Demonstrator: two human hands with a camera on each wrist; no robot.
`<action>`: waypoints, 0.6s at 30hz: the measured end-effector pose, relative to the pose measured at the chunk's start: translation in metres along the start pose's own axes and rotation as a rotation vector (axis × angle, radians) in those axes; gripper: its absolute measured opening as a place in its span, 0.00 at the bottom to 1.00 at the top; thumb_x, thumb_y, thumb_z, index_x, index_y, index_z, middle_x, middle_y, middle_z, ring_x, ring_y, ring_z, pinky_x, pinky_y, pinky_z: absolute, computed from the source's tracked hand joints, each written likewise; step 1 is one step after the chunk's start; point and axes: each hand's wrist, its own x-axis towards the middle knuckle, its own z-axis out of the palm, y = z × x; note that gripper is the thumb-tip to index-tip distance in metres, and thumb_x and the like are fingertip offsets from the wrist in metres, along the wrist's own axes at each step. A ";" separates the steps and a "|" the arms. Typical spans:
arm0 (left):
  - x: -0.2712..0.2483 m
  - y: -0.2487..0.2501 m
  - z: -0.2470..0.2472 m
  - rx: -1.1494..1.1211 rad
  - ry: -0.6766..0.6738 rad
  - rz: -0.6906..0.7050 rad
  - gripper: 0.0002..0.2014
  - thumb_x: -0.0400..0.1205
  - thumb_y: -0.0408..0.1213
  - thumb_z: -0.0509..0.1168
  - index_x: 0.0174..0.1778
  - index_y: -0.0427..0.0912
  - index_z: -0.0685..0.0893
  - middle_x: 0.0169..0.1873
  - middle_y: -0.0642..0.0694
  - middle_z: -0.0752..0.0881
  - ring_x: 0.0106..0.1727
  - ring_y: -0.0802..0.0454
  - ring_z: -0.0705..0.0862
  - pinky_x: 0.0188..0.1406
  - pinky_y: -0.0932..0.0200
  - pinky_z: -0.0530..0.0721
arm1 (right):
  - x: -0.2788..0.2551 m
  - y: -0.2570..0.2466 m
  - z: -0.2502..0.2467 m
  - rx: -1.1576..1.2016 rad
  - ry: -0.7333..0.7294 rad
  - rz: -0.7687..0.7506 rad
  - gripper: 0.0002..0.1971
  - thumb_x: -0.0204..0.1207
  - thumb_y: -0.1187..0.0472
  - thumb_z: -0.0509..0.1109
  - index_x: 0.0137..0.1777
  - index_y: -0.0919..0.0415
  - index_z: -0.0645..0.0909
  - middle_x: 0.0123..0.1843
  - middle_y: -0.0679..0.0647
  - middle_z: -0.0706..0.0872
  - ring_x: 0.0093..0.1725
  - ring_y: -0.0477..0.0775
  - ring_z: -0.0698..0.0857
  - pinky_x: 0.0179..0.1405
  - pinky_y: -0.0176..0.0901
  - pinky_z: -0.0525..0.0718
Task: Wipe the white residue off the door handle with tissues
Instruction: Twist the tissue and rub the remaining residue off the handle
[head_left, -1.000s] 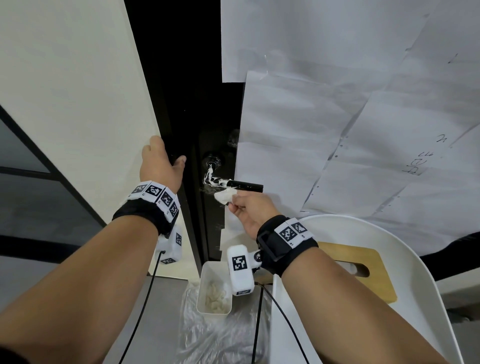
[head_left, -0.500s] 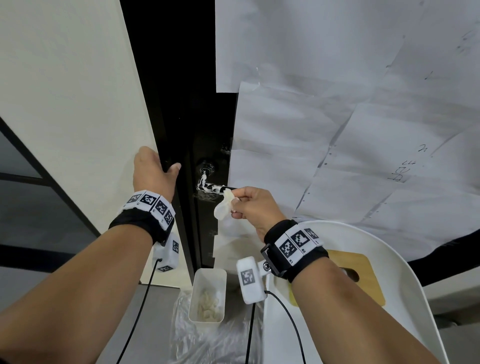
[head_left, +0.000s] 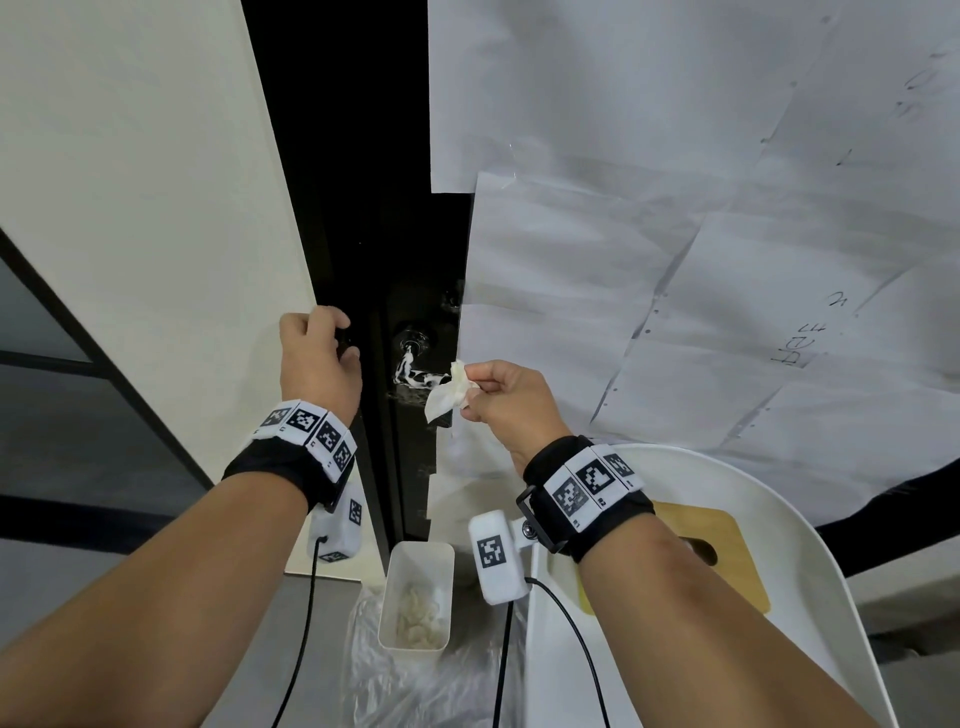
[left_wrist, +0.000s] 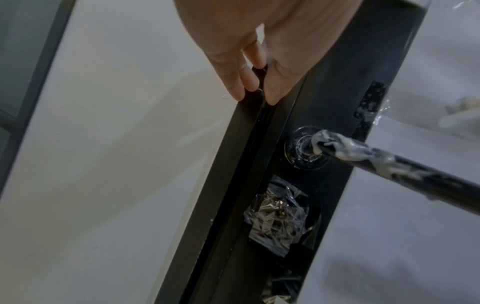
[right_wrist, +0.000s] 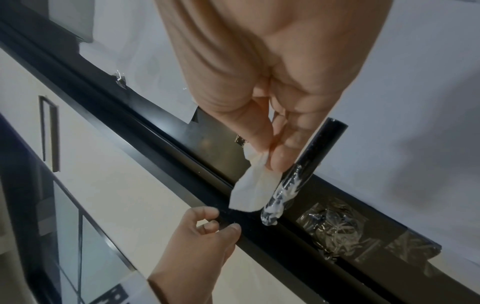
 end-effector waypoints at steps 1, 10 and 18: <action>-0.003 0.000 0.000 -0.001 -0.021 0.004 0.15 0.77 0.26 0.67 0.58 0.45 0.78 0.58 0.43 0.74 0.42 0.50 0.79 0.41 0.58 0.79 | 0.000 -0.001 0.000 0.002 0.000 -0.003 0.13 0.77 0.74 0.66 0.59 0.66 0.83 0.42 0.48 0.84 0.33 0.45 0.86 0.49 0.39 0.87; -0.024 0.007 -0.014 0.001 -0.365 0.087 0.13 0.74 0.63 0.64 0.45 0.62 0.85 0.78 0.47 0.66 0.80 0.51 0.64 0.78 0.33 0.60 | -0.003 -0.003 0.012 -0.015 0.028 -0.035 0.13 0.76 0.73 0.67 0.59 0.63 0.84 0.49 0.55 0.87 0.37 0.46 0.87 0.47 0.35 0.87; -0.026 0.013 -0.033 0.107 -0.541 0.109 0.08 0.66 0.60 0.75 0.38 0.68 0.86 0.73 0.64 0.67 0.78 0.54 0.61 0.76 0.32 0.49 | -0.009 -0.003 0.025 -0.024 0.021 -0.076 0.12 0.76 0.71 0.68 0.58 0.63 0.84 0.46 0.52 0.86 0.39 0.48 0.88 0.49 0.39 0.87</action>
